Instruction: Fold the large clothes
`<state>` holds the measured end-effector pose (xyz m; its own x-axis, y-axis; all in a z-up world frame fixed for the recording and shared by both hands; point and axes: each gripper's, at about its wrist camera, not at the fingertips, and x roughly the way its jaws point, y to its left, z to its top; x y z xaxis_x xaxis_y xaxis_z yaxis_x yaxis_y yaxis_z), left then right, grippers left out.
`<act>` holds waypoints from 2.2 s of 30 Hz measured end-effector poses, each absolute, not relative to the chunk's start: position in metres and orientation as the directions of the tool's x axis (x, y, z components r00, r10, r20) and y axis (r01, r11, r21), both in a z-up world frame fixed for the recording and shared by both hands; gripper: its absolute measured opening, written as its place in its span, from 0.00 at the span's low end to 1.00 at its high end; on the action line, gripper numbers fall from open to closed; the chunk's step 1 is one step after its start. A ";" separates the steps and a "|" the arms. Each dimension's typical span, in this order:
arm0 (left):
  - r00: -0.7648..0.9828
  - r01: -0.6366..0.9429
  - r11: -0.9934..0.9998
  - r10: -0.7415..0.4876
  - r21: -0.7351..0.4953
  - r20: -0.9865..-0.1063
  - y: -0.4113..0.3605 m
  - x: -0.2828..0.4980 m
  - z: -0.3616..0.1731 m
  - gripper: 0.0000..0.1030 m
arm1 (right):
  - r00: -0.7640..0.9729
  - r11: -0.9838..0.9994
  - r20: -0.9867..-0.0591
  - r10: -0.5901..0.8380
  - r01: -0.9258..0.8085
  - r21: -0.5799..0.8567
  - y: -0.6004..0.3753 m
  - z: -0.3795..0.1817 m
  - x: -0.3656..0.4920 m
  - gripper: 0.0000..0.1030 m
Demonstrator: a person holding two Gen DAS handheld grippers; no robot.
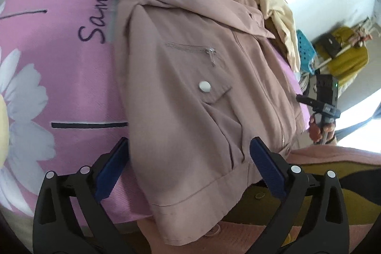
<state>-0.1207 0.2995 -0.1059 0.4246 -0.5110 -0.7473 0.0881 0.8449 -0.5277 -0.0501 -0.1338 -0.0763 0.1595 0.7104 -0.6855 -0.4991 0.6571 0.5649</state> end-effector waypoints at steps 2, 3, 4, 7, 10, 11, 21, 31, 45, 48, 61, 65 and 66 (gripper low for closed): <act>0.421 0.106 0.830 -0.537 -0.548 -0.731 0.293 -0.120 -0.106 0.95 | 0.156 0.649 -0.685 0.711 -0.521 0.555 -0.127 -0.077 -0.055 0.78; 0.422 0.111 0.829 -0.539 -0.548 -0.729 0.291 -0.120 -0.107 0.95 | 0.148 0.634 -0.680 0.718 -0.542 0.552 -0.123 -0.076 -0.058 0.78; 0.425 0.118 0.834 -0.533 -0.539 -0.732 0.286 -0.119 -0.106 0.95 | 0.140 0.621 -0.670 0.729 -0.545 0.563 -0.121 -0.078 -0.059 0.78; 0.437 0.133 0.842 -0.523 -0.523 -0.732 0.274 -0.113 -0.106 0.95 | 0.149 0.609 -0.653 0.743 -0.554 0.567 -0.115 -0.079 -0.058 0.62; 0.449 0.086 0.857 -0.489 -0.508 -0.748 0.270 -0.110 -0.105 0.41 | 0.130 0.626 -0.667 0.734 -0.511 0.590 -0.113 -0.089 -0.054 0.17; 0.429 0.045 0.863 -0.472 -0.503 -0.770 0.272 -0.108 -0.108 0.16 | 0.140 0.620 -0.656 0.742 -0.514 0.593 -0.114 -0.088 -0.055 0.10; 0.589 -0.010 0.806 -0.474 -0.592 -0.655 0.313 -0.154 -0.056 0.03 | 0.192 0.485 -0.463 0.865 -0.553 0.677 -0.145 -0.023 -0.090 0.05; 0.502 -0.068 0.805 -0.482 -0.589 -0.718 0.312 -0.164 -0.091 0.03 | 0.087 0.577 -0.604 0.792 -0.430 0.695 -0.154 -0.084 -0.099 0.33; 0.498 -0.052 0.803 -0.495 -0.594 -0.712 0.313 -0.164 -0.090 0.02 | 0.081 0.463 -0.491 0.868 -0.490 0.738 -0.149 -0.056 -0.106 0.13; 0.546 -0.032 0.786 -0.503 -0.617 -0.670 0.320 -0.163 -0.065 0.02 | 0.134 0.428 -0.420 0.898 -0.494 0.757 -0.157 -0.035 -0.095 0.13; 0.598 0.019 0.788 -0.502 -0.615 -0.624 0.348 -0.095 0.017 0.02 | 0.277 0.385 -0.282 0.919 -0.469 0.795 -0.149 0.016 -0.002 0.12; 0.594 -0.017 0.786 -0.490 -0.618 -0.638 0.363 -0.058 0.025 0.03 | 0.298 0.373 -0.258 0.919 -0.446 0.814 -0.139 0.024 0.036 0.12; 0.591 -0.020 0.784 -0.491 -0.620 -0.640 0.366 -0.050 0.026 0.03 | 0.308 0.385 -0.267 0.913 -0.433 0.815 -0.136 0.025 0.048 0.12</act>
<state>-0.0503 0.3656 0.0264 0.5913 -0.4911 -0.6397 -0.0198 0.7841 -0.6204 0.0478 -0.1359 0.0249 0.3082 0.9131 -0.2670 -0.4330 0.3845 0.8153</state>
